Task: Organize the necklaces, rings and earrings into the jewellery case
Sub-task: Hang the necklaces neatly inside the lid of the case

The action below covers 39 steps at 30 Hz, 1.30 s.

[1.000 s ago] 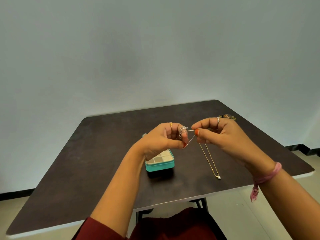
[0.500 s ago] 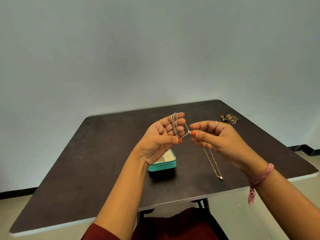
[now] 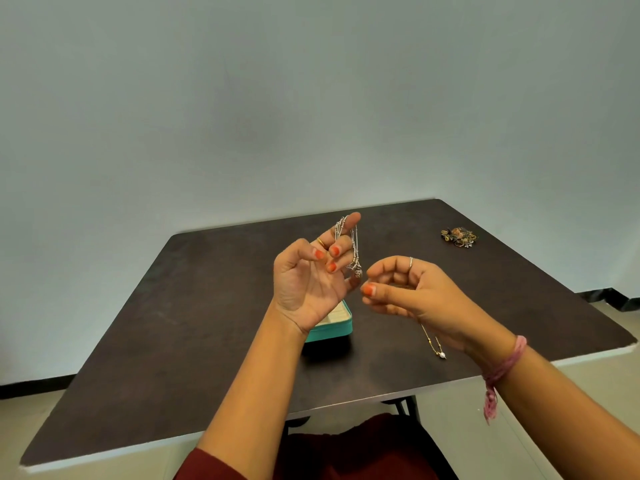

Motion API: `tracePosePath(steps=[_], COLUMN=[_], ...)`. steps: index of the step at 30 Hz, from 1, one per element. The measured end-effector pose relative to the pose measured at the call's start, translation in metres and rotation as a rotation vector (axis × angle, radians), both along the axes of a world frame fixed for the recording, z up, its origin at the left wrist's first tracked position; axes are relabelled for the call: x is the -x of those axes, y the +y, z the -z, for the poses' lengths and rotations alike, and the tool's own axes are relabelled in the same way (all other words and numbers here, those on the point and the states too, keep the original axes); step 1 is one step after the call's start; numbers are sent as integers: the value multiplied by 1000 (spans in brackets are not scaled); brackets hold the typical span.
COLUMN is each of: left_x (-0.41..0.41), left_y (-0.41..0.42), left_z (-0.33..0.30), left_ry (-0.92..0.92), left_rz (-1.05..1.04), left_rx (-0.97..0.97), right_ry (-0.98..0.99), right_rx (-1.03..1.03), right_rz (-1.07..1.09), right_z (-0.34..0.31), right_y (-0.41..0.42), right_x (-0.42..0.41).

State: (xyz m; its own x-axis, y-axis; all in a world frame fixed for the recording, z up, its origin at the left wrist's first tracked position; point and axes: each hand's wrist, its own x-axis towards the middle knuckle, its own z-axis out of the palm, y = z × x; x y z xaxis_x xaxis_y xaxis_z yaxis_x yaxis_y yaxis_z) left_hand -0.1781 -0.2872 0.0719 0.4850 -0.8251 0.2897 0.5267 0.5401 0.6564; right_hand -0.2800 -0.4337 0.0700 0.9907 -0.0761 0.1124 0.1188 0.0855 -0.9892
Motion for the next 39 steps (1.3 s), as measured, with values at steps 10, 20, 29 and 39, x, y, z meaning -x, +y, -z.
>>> tracePosePath(steps=[10, 20, 29, 39], left_x=[9, 25, 26, 28], left_y=[-6, -19, -18, -13], left_z=[4, -5, -3, 5], left_ry=[31, -61, -287, -509], left_rz=[-97, -181, -233, -288], left_rx=[-186, -347, -439, -628], right_ry=[-60, -147, -235, -28], right_rx=[38, 124, 356, 799], right_rz=[188, 230, 252, 116], right_z=[-11, -9, -10, -24], right_y=[-8, -6, -11, -21], right_x=[2, 2, 3, 10])
